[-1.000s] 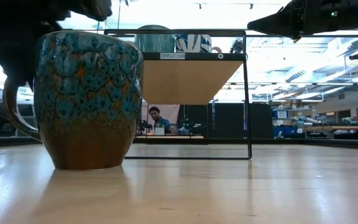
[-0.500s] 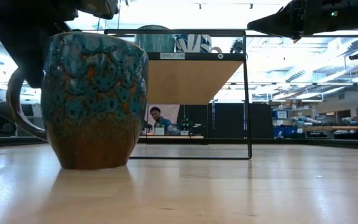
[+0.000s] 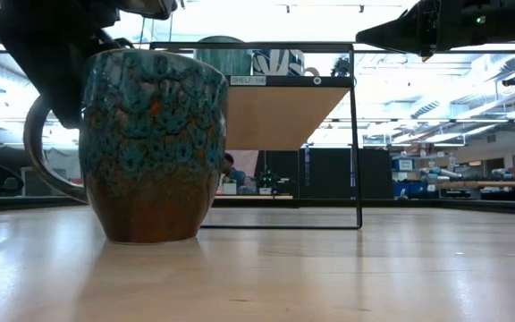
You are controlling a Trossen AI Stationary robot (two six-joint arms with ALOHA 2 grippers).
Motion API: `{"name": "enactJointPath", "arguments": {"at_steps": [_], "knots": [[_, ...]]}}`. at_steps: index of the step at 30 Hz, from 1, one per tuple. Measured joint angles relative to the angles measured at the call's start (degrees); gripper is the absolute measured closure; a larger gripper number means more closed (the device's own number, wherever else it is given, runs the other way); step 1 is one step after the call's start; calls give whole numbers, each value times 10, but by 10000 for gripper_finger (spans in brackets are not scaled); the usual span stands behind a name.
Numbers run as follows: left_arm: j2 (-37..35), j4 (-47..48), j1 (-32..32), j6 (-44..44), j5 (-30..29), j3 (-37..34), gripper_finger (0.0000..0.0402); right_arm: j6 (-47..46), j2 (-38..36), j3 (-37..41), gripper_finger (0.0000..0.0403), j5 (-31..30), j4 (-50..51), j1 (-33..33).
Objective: Place coffee mugs
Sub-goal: Put the dark blue mug on the shelf
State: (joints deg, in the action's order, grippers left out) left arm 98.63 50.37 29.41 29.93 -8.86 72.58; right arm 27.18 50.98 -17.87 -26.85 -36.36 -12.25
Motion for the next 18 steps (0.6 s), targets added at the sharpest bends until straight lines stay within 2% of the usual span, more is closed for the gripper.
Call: {"name": "enactJointPath", "arguments": {"at_steps": [9,18], "knots": [[-7,-7,-3,-14,-6,1,337,0,0,0,194,0,0,0],[-50,-33,-13,-21,-19,3,338,0,0,0,194,-1,0,0]]}}
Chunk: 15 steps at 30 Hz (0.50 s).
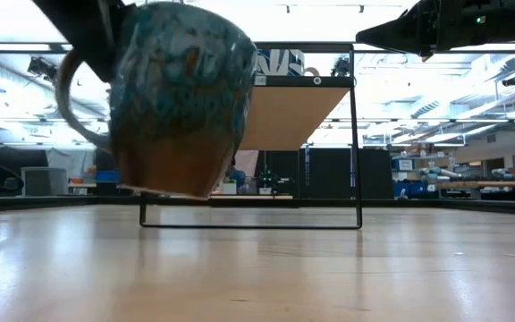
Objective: Place coffee mugs
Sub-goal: Put the dark blue mug on the shelf
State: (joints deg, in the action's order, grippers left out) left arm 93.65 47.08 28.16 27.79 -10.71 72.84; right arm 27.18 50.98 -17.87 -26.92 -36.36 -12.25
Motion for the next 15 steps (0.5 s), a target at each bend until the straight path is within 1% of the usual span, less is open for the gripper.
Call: {"name": "enactJointPath", "arguments": {"at_steps": [5,11,15], "knots": [[-3,1,-6,-8,1,2,339,0,0,0,194,0,0,0],[-3,-4,-13,-35,11,52,339,0,0,0,194,0,0,0],[-3,15,-17,-36,18,92,339,0,0,0,194,0,0,0]]}}
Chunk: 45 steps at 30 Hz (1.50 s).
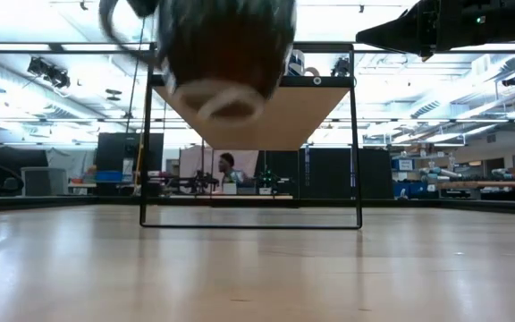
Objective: Place coffee mugs
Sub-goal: Put the dark blue mug on the shelf
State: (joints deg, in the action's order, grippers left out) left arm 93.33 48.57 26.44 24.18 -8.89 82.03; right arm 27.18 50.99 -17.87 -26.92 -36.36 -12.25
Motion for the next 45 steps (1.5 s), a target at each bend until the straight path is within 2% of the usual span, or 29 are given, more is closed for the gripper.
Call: {"name": "enactJointPath", "arguments": {"at_steps": [10,18,34,45], "knots": [[-1,40,-14,-29,-4,109,339,0,0,0,194,0,0,0],[-1,120,-36,-85,-58,176,339,0,0,0,194,0,0,0],[-14,152,-83,-135,-48,181,340,0,0,0,194,0,0,0],[-47,195,-97,-128,-78,156,340,0,0,0,194,1,0,0]]}}
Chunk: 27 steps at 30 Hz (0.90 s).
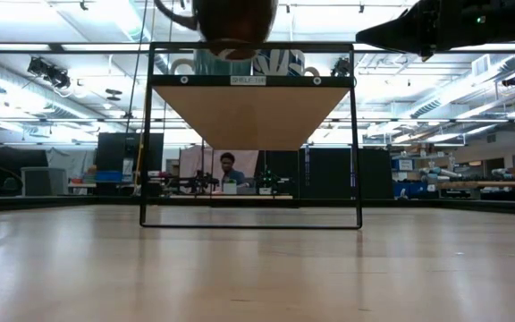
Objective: Place coffee mugs
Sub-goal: Put the dark blue mug on the shelf
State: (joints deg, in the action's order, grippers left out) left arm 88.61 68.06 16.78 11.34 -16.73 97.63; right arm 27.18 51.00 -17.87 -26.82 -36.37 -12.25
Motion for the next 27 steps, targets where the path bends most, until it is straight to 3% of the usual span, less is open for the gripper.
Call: {"name": "enactJointPath", "arguments": {"at_steps": [9,16,27], "knots": [[-56,-11,-35,-2,14,-71,340,0,0,0,194,10,-3,0],[-103,-89,-65,-29,49,-156,340,0,0,0,194,10,-4,0],[-111,-124,-98,-65,105,-196,340,0,0,0,194,10,-4,0]]}}
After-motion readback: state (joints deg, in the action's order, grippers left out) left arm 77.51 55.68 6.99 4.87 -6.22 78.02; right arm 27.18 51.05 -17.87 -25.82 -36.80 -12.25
